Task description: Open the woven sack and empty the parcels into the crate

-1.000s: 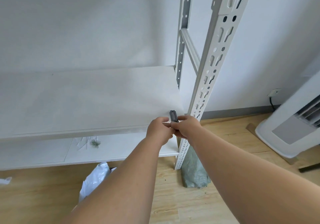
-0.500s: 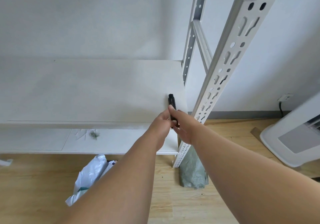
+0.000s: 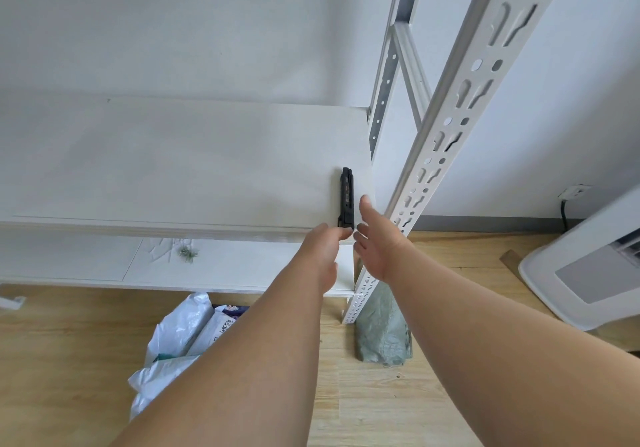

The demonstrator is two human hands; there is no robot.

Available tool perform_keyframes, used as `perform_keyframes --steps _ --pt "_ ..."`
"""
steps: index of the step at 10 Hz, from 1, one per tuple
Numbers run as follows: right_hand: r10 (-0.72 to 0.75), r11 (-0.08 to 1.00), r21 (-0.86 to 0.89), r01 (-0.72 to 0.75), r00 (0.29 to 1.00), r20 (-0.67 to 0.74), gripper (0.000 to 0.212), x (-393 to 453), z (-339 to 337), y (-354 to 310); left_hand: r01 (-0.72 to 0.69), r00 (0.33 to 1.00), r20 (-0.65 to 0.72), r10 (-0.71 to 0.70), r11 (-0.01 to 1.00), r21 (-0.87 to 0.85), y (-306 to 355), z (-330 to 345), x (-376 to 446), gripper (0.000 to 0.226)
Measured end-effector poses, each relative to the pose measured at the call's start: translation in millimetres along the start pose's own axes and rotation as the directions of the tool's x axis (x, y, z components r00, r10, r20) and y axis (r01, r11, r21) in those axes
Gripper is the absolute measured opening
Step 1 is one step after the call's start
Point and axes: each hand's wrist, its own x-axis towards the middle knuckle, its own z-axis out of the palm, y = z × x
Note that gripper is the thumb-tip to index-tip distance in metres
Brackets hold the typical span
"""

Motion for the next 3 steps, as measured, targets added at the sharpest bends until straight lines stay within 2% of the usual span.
perform_keyframes --steps 1,2,3 --pt "-0.017 0.999 -0.033 0.017 1.0 -0.005 0.082 -6 -6 -6 0.008 1.0 0.015 -0.008 1.0 0.001 -5 -1 -4 0.066" --pt "-0.109 0.979 -0.17 0.116 0.993 0.049 0.057 -21 -8 -10 -0.034 0.999 0.027 0.033 0.997 0.075 -2 1 -20 0.074" --pt "-0.162 0.953 -0.225 0.201 0.97 0.179 0.042 -46 -6 -26 -0.163 0.985 0.069 0.155 0.98 0.115 22 5 -44 0.05"
